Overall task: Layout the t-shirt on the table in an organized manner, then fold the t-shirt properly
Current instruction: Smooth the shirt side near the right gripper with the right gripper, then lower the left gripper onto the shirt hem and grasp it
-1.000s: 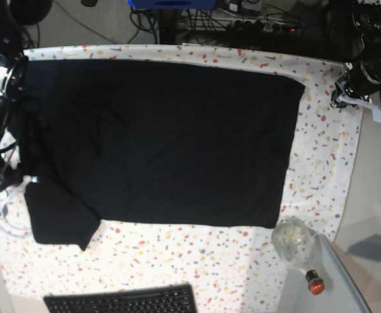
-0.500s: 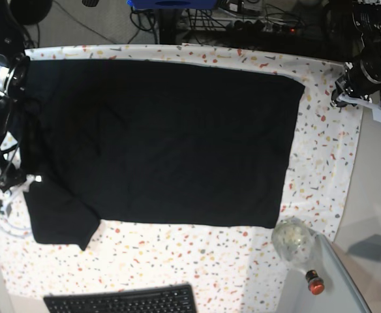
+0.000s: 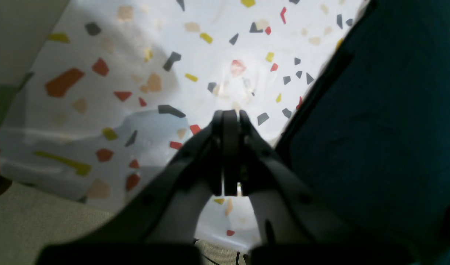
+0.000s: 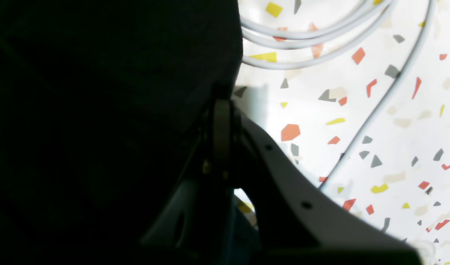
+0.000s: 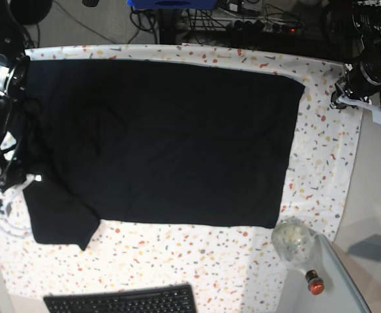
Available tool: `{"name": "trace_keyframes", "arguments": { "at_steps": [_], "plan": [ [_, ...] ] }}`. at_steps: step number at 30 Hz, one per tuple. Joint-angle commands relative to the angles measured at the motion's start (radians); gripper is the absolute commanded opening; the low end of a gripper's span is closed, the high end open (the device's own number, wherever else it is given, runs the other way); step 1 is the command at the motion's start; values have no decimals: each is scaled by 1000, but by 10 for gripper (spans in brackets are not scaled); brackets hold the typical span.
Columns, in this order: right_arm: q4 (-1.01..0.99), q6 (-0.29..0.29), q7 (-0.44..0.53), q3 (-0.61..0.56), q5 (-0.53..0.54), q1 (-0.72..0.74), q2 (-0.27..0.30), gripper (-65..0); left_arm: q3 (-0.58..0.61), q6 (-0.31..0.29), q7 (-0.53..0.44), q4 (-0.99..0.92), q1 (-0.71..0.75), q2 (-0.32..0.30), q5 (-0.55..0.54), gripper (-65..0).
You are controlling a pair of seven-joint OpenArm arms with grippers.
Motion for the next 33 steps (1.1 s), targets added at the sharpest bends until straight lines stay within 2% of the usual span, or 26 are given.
{"name": "trace_keyframes", "arguments": {
  "at_steps": [1, 3, 7, 9, 15, 17, 18, 21, 25, 28, 30, 33],
  "plan": [
    [19, 0, 12, 3, 5, 29, 16, -650, 1, -5, -17, 16, -29, -19, -11, -650],
    [19, 0, 13, 3, 5, 29, 16, -650, 29, -5, -17, 4, -66, -20, 38, -650],
    [22, 0, 13, 3, 5, 29, 14, -650, 115, -5, -17, -55, -219, -14, 239, -650],
    [23, 0, 13, 3, 5, 29, 14, -650, 158, -5, -17, -95, -297, -13, 285, -643],
    [23, 0, 16, 3, 5, 27, 14, -650, 242, -9, -20, -291, -492, 1, 283, -138],
    [23, 0, 16, 3, 5, 27, 14, -650, 267, -9, -20, -368, -550, 6, 283, -16],
    [23, 0, 16, 3, 5, 27, 14, -650, 285, -9, -23, -405, -580, 15, 285, 0],
    [23, 0, 16, 3, 5, 27, 14, -650, 349, -9, -97, -497, -630, 24, 285, 0],
    [23, 0, 16, 3, 5, 27, 14, -650, 462, -9, -200, -633, -682, 50, 285, -59],
    [23, 0, 16, 3, 5, 27, 14, -650, 477, -9, -247, -724, -711, 72, 285, -95],
    [23, 0, 16, 3, 5, 27, 14, -650, 483, -9, -261, -744, -716, 79, 285, -138],
    [23, 0, 16, 3, 5, 27, 14, -650, 483, -10, -260, -741, -716, 98, 285, -242]
  ]
}}
